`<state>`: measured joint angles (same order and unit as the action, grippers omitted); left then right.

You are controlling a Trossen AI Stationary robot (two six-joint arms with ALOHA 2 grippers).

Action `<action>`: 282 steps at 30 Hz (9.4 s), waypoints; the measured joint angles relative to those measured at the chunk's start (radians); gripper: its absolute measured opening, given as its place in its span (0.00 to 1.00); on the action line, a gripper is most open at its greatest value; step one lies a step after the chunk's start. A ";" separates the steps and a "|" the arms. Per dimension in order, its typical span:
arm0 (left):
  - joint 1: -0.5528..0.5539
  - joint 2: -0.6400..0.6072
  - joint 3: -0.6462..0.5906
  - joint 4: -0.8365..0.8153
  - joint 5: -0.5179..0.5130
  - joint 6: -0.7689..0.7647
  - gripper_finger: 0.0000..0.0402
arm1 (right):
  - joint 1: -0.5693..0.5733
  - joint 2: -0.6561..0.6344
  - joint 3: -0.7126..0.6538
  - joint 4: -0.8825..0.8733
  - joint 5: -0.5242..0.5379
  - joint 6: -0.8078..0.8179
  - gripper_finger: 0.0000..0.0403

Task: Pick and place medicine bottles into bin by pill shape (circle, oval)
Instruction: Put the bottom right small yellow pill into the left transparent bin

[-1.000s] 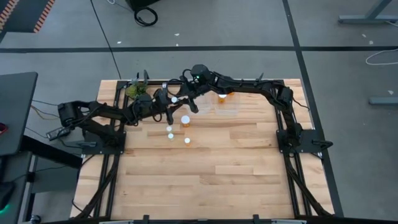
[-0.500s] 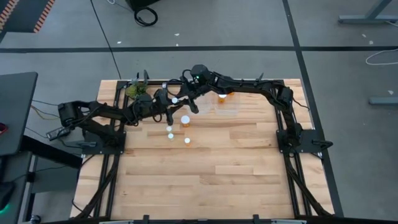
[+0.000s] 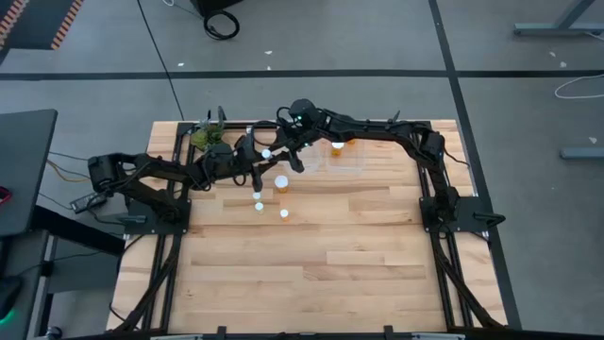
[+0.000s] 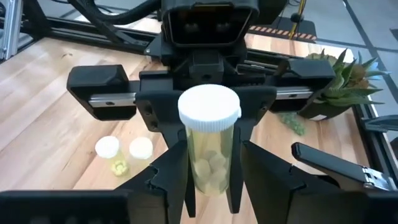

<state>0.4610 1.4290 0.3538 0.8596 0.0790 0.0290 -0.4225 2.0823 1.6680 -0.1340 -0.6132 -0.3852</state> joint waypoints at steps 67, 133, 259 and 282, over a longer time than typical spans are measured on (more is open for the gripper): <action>-0.106 -0.002 0.211 -0.563 0.099 -0.017 0.27 | 0.124 -0.118 -0.043 -0.281 0.273 0.013 0.67; -0.106 -0.002 0.211 -0.474 0.086 0.020 0.27 | 0.125 -0.119 -0.043 -0.215 0.238 0.021 0.33; -0.039 -0.083 0.210 -0.577 0.045 0.017 0.58 | -0.187 0.036 -0.040 -0.040 0.246 -0.063 0.34; -0.025 -0.083 0.210 -0.506 -0.001 0.075 0.58 | -0.229 0.034 -0.035 -0.189 0.167 -0.090 0.34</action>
<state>0.4358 1.3460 0.5640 0.3534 0.0776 0.1036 -0.6517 2.1162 1.6327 -0.3229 -0.4459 -0.4751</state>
